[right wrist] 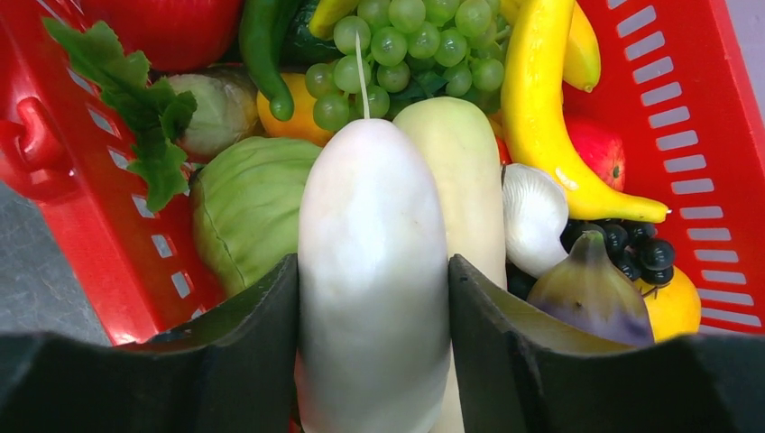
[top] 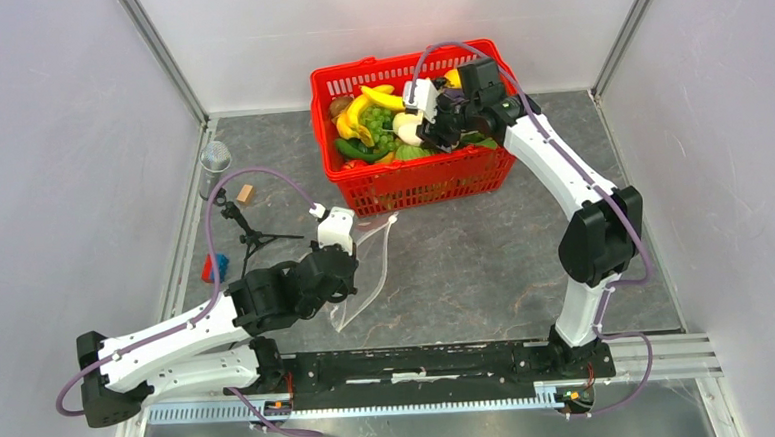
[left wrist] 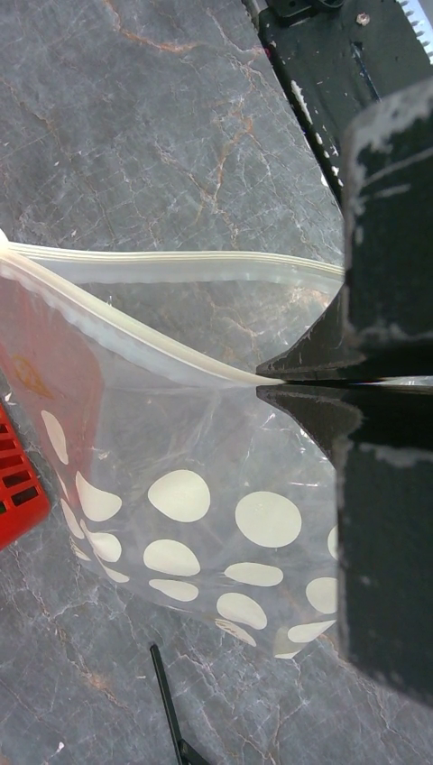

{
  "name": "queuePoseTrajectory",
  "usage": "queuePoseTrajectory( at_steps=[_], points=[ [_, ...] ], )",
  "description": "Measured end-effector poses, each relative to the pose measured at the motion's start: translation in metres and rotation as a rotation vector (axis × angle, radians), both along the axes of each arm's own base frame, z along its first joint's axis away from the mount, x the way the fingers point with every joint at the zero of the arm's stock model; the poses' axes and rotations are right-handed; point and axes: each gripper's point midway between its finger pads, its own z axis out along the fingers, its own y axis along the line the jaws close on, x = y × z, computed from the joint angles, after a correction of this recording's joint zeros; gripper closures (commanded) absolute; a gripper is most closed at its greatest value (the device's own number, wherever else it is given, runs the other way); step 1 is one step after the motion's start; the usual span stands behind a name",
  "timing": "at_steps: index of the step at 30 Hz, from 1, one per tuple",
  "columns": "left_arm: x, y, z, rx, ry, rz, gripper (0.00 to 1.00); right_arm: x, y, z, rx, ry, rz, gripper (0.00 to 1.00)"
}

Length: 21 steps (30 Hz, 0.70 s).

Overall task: Place the food in the zip-top bag and seal the zipper
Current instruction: Pick up the fake vegetable from the bin.

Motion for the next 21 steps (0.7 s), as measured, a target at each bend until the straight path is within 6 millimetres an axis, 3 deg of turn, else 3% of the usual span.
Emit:
queuePoseTrajectory(
  at_steps=[7, 10, 13, 17, 21],
  points=[
    [0.000, 0.000, 0.000, 0.000, 0.000, 0.000, 0.98, -0.003, 0.001, 0.009, 0.050, 0.003, -0.033, 0.71],
    [0.000, 0.000, 0.000, 0.000, 0.000, 0.001, 0.98, -0.014, 0.000, 0.032, 0.125, -0.026, -0.060, 0.70],
    [0.000, 0.000, 0.000, 0.000, 0.000, 0.002, 0.98, -0.030, -0.003, 0.081, 0.241, -0.102, -0.089, 0.70],
    [0.001, 0.000, 0.000, 0.000, 0.000, 0.003, 0.98, -0.075, -0.012, 0.145, 0.454, -0.212, -0.100, 0.71],
    [0.002, -0.001, 0.002, -0.010, -0.004, 0.005, 0.98, -0.130, -0.018, 0.168, 0.683, -0.183, -0.085, 0.73]
  ],
)
